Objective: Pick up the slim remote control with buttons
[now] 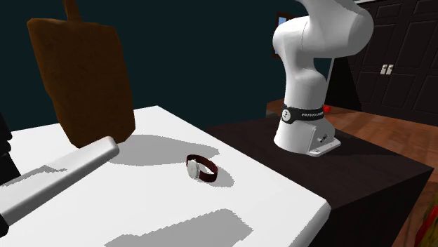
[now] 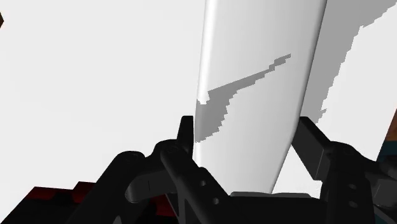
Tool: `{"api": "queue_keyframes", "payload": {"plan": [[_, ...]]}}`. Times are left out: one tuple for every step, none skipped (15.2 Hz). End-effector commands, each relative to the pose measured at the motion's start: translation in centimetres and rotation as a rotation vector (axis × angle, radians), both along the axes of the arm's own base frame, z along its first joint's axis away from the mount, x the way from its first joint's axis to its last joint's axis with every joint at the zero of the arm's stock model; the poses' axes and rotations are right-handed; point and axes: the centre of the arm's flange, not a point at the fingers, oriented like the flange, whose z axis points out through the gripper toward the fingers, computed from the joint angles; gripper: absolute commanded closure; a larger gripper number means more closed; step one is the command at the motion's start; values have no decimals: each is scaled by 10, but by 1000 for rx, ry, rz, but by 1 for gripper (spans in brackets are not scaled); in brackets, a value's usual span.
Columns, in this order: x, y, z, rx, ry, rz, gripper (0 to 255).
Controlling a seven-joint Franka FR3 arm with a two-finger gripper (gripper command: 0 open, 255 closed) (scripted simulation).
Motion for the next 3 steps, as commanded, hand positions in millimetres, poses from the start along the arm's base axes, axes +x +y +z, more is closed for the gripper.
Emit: {"api": "queue_keyframes", "payload": {"plan": [[1,2,12,1,-2,0,255],[1,2,13,1,-2,0,255],[1,2,13,1,-2,0,255]]}}
